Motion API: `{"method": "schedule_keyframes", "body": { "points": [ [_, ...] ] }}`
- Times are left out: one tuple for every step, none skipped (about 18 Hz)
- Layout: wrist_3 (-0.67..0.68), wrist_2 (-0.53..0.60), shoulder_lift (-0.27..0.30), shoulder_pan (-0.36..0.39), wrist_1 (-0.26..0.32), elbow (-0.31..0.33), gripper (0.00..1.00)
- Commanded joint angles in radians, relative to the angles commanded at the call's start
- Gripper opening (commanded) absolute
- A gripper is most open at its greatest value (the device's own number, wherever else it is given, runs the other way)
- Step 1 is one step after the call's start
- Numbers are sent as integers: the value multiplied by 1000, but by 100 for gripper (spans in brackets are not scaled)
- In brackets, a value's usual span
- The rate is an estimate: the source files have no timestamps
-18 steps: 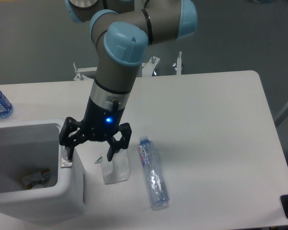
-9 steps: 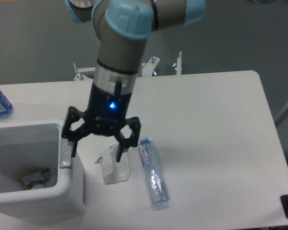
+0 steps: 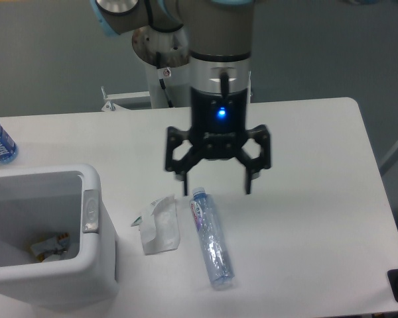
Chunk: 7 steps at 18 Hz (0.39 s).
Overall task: Open the trash can
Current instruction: 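Lift the gripper up and away from the opened trash can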
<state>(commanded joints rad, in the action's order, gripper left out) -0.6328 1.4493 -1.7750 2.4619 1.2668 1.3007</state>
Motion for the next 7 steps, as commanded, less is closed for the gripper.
{"method": "schedule_keyframes", "body": {
  "points": [
    [-74,29,6,15,18,11,100],
    [-146,54,6,28,23,18,100],
    [-204,65,8,37,23,28,100],
    [-240,66,8,43,23,34,100],
    [-257,66,8,48,22,41,100],
    [-260,66,8,61,20,45,100],
    [-260,66,9,72,20,43,100]
  ]
}}
